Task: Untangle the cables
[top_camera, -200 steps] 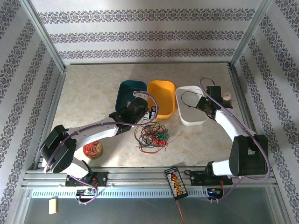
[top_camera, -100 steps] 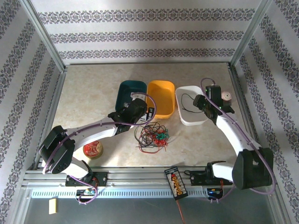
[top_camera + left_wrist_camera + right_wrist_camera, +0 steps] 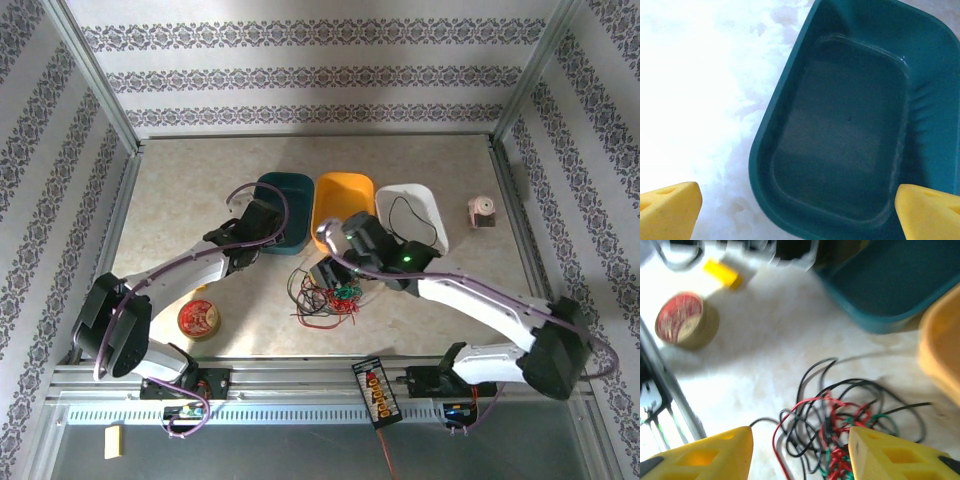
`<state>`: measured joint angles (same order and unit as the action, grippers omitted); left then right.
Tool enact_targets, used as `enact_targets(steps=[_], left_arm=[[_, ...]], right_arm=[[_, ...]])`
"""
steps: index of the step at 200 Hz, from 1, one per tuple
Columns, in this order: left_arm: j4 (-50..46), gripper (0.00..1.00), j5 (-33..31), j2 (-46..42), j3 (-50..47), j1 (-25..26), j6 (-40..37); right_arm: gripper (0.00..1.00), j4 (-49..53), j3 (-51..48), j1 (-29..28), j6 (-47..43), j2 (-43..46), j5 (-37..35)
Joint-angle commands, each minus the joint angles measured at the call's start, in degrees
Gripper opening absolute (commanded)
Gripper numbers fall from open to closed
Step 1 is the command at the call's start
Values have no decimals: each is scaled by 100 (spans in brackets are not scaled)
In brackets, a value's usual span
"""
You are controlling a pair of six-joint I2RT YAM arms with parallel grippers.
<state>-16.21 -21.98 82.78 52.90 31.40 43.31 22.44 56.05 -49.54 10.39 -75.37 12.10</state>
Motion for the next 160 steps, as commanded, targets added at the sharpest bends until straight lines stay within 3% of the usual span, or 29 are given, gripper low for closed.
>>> enact_targets(steps=[1, 37, 133, 145, 160], left_arm=[[-322, 99, -280, -280, -121, 9, 233], [-276, 99, -246, -463, -297, -1, 223], [-286, 99, -209, -623, -540, 0, 238], [-271, 99, -173, -613, -505, -2, 202], [-120, 99, -23, -605, -523, -1, 84]], right_arm=[[53, 386, 271, -372, -493, -640, -424], [53, 238, 535, -360, -543, -961, -1118], [49, 18, 494, -54, -452, -1583, -742], [41, -23, 486, -56, -409, -1637, -722], [10, -42, 517, -34, -381, -1648, -834]])
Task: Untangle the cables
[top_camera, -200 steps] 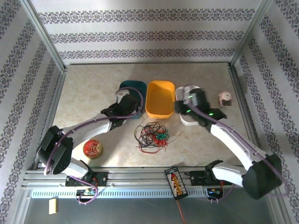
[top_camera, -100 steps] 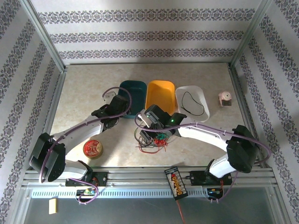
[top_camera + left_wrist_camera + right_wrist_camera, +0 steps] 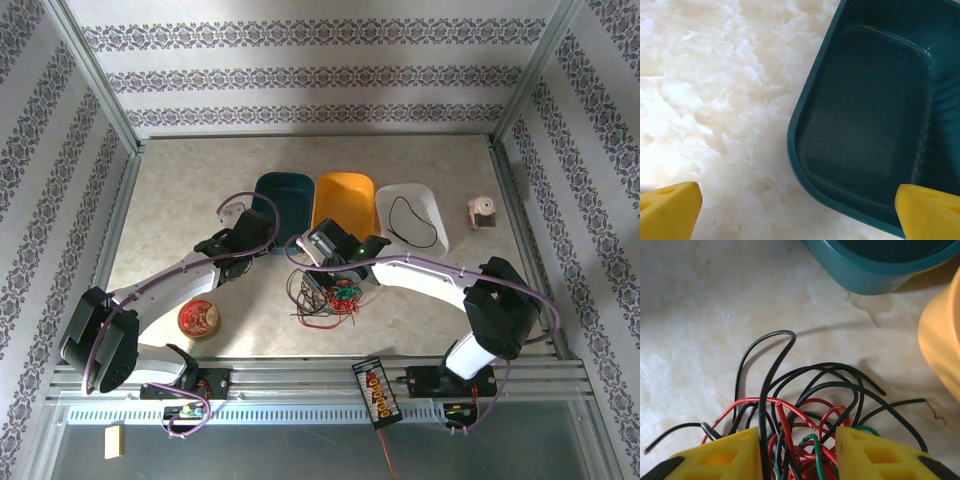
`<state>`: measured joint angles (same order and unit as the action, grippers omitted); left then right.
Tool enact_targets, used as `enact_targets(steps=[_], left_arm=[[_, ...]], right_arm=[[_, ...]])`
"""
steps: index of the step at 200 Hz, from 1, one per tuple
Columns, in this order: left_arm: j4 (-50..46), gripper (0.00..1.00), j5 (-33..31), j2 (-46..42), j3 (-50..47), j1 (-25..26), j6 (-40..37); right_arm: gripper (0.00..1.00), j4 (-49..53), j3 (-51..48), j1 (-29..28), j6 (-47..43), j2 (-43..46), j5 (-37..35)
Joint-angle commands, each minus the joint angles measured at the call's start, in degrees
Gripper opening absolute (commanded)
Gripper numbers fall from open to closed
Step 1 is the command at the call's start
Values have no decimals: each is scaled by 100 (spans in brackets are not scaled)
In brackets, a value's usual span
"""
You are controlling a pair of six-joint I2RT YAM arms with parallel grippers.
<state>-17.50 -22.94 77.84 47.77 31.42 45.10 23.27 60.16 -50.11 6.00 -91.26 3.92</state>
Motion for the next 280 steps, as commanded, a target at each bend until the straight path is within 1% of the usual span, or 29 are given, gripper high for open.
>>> enact_targets(steps=[1, 6, 24, 44, 57, 67, 86, 108, 123, 150, 165, 193, 217, 238, 251, 265, 280], left_arm=[[27, 99, 98, -111, -16, -4, -106], [142, 99, 198, -119, -30, -4, -193], [831, 99, 913, -158, -198, -4, -587], [1924, 99, 2156, -283, -506, 9, -980], [2388, 99, 2802, -290, -606, 14, -1137], [2415, 99, 3159, -229, -550, 29, -1305], [2128, 99, 3838, -33, -354, 88, -1683], [2145, 99, 4727, 195, -340, 198, -1889], [2152, 99, 5016, 354, -297, 315, -2023], [2126, 99, 5109, 695, -109, 532, -2175], [2000, 99, 4995, 871, 64, 618, -2313], [1947, 99, 4800, 1031, 204, 641, -2435], [1877, 99, 4349, 1100, 248, 637, -2322], [1944, 99, 4032, 1072, 229, 637, -2149], [2006, 99, 3875, 995, 231, 637, -2014], [2047, 99, 3600, 894, 233, 638, -1834], [1919, 99, 3018, 807, 267, 637, -1541]], right_arm=[[7, -124, 120, 26, 63, -52, -39], [0, -121, 140, 34, 78, -6, -95], [0, -151, 179, 133, 118, 293, -120], [0, -130, 250, 445, 317, 765, -80], [0, -167, 269, 714, 482, 1110, 86], [0, -253, 260, 925, 627, 1345, 324], [0, -286, 292, 1247, 853, 1620, 663], [0, -221, 335, 1366, 907, 1845, 571], [0, -273, 332, 1390, 1007, 2035, 372], [0, -494, 324, 1392, 1094, 2447, -121], [0, -569, 394, 1405, 1060, 2672, -378], [0, -554, 763, 1441, 730, 3011, -838], [0, -488, 1116, 1647, 574, 3183, -1271], [0, -335, 1253, 2080, 623, 3142, -1582], [0, -281, 1184, 2459, 823, 3076, -1614], [0, -320, 997, 2937, 1080, 2988, -1438], [0, -518, 665, 3425, 1367, 2892, -1120]])
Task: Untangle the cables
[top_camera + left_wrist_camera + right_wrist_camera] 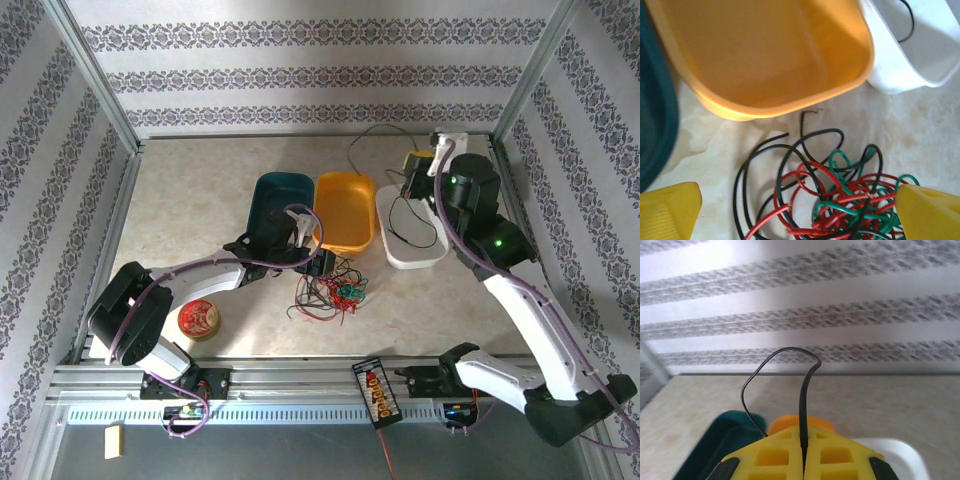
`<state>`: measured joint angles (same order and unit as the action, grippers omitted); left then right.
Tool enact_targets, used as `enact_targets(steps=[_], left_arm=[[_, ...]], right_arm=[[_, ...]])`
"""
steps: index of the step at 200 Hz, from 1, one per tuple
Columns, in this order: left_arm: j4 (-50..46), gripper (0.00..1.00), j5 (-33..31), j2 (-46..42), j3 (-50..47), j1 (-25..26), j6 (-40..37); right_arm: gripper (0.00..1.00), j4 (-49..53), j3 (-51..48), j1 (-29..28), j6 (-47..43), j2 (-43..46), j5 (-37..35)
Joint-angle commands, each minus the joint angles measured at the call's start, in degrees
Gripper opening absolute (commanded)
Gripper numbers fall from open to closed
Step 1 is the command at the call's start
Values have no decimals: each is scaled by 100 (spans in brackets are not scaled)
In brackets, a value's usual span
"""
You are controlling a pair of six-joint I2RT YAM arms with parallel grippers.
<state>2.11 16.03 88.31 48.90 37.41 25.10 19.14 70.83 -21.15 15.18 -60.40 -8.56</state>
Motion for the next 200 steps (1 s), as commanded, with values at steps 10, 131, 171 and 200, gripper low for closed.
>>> enact_targets(steps=[10, 131, 171, 200], left_arm=[[-142, 99, -1199, -291, 179, 41, 607], [-71, 99, -1338, -426, 183, 47, 636], [-179, 99, -1445, -547, 133, 56, 566], [-220, 99, -1514, -604, 106, 56, 581]], right_arm=[[0, -358, -678, 788, 538, -261, 315], [0, -925, -2317, 1377, 1186, -1825, 1245], [0, -854, -2339, 1386, 1433, -2421, 1125], [11, -641, -2242, 1386, 1531, -2554, 1027]])
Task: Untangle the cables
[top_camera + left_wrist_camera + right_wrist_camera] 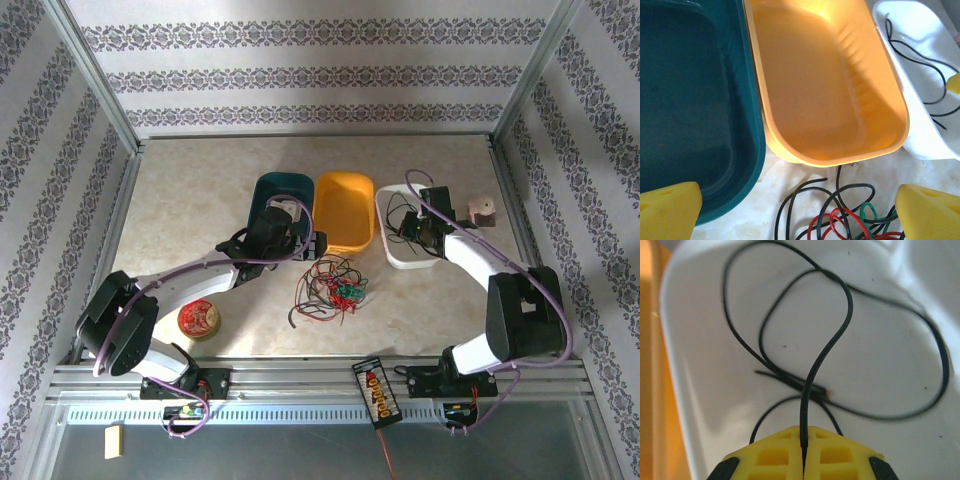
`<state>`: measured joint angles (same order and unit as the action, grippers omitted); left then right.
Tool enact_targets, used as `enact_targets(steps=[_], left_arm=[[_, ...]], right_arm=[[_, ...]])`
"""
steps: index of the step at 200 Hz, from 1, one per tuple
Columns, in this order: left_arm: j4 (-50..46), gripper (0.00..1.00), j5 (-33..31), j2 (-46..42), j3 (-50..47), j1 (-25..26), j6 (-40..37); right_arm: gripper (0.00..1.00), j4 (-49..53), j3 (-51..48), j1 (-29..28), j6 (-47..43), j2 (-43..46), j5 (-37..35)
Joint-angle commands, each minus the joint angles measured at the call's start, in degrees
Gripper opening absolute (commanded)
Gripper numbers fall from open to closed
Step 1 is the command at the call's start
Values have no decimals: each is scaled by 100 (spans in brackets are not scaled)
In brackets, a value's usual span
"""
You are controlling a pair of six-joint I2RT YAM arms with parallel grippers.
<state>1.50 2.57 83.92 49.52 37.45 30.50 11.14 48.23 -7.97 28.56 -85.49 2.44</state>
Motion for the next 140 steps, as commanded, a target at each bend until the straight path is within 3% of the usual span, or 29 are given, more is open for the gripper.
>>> enact_targets(steps=[1, 15, 53, 111, 140], left_arm=[[-159, 99, -172, -165, 43, 52, 42], [-150, 99, -202, -178, 19, 55, 90], [-156, 99, -238, -159, 5, 60, 89], [-147, 99, -327, -42, 66, 61, 59], [-339, 99, -486, 28, 110, 60, 90]], right_arm=[[12, 169, 19, 67, 189, -37, -75], [31, 303, 45, 67, 219, 110, -201], [53, 550, -15, 59, 202, 991, -560], [56, 972, -246, -105, -56, 2379, -816], [55, 1110, -335, -459, -513, 2720, -52]])
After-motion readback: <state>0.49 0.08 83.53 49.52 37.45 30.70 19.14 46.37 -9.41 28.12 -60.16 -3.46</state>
